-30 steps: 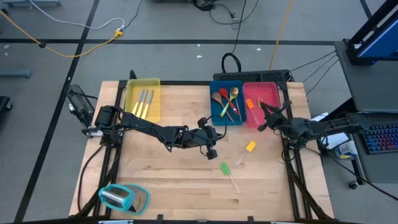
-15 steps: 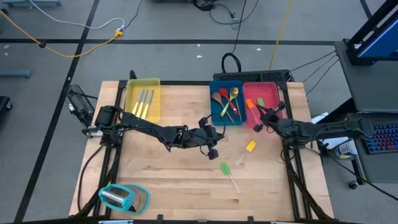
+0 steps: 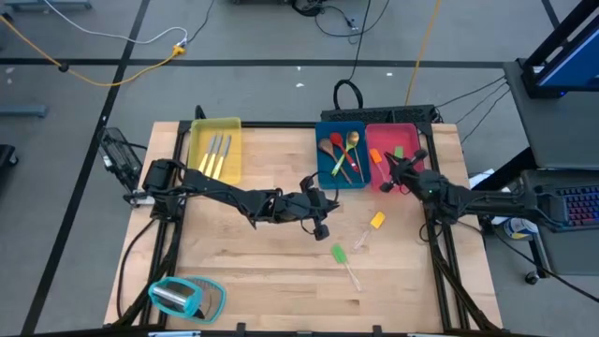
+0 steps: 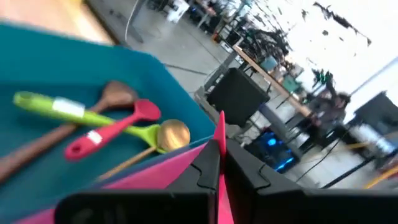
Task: Pick & Place Kitchen Items
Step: Put the red spatula into the pink bin
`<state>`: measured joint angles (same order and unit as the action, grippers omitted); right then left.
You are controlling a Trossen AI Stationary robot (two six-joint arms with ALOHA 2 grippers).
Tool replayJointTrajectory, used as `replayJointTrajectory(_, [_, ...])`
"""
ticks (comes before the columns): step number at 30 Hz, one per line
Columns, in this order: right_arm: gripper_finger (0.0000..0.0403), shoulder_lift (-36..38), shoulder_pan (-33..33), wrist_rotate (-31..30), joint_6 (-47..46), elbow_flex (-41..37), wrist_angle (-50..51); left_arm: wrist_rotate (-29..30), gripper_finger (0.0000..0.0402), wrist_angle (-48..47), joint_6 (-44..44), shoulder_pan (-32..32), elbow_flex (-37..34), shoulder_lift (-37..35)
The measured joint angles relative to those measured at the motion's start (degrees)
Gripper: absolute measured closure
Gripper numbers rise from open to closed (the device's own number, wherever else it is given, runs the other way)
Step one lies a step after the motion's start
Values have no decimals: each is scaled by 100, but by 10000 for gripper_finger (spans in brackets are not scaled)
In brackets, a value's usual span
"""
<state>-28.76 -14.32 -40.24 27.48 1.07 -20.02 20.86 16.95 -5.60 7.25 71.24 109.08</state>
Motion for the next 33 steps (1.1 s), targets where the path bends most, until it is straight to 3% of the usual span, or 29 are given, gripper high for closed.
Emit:
replayJointTrajectory(8, [367,-115,-300,1,-280,-7,-124,-2,366,0,88,0,0,0])
replayJointTrajectory(27, [279,-117,-285,20,-503,-18,-257,-2,366,-26,91,0,0,0])
replayJointTrajectory(33, [259,-115,-285,491,-805,-18,-975,-2,366,-37,91,0,0,0])
